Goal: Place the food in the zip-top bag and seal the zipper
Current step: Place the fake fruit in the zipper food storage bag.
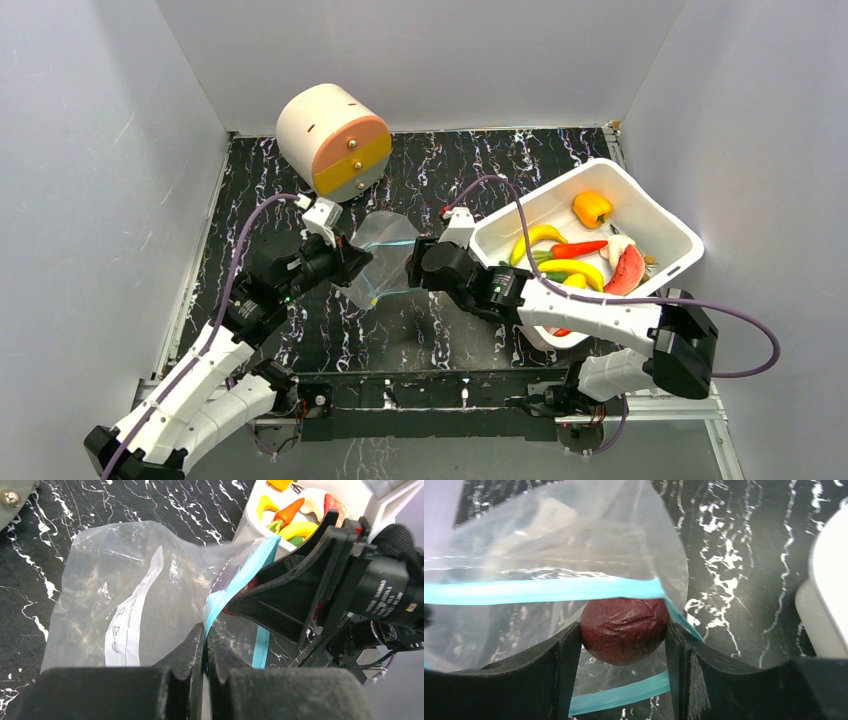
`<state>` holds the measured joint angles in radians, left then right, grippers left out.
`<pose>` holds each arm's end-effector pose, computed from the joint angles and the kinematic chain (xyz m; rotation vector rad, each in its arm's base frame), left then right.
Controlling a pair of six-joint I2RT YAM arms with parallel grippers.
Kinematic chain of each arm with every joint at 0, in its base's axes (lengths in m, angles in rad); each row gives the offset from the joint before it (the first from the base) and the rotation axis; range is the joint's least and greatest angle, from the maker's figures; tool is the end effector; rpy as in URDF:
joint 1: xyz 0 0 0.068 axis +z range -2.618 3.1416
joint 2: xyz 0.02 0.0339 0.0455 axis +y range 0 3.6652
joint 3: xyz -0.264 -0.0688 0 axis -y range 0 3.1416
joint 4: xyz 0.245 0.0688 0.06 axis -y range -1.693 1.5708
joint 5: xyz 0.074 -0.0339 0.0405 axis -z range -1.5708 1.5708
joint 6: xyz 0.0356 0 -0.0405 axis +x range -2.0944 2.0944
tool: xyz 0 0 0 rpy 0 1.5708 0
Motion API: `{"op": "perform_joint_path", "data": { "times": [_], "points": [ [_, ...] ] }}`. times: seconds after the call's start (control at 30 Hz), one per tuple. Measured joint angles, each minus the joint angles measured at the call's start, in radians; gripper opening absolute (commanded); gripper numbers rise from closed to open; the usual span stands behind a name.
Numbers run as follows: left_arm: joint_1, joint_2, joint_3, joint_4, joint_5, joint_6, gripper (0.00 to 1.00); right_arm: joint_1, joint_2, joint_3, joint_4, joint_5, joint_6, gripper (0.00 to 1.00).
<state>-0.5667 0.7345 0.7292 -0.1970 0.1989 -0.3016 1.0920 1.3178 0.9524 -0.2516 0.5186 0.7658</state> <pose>0.1448 -0.1005 0.3273 0.3904 1.7984 -0.7954 0.1492 0.2490 0.2769 -0.0577 2.1442 0.5419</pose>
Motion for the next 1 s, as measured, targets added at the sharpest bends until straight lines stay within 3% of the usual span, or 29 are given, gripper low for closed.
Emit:
{"op": "perform_joint_path", "data": {
  "times": [0.17,0.47,1.0],
  "points": [
    [0.0,0.02,0.018,0.01,-0.023,-0.002,0.0,0.0,0.053,0.034,-0.088,0.049,0.035,0.54],
    [0.0,0.064,0.032,0.01,-0.06,0.026,0.0,0.0,0.044,0.042,-0.047,0.001,0.027,0.77],
    [0.0,0.102,0.016,0.001,-0.144,0.098,0.0,-0.006,-0.037,0.114,-0.077,-0.015,-0.135,0.77]
  ]
}}
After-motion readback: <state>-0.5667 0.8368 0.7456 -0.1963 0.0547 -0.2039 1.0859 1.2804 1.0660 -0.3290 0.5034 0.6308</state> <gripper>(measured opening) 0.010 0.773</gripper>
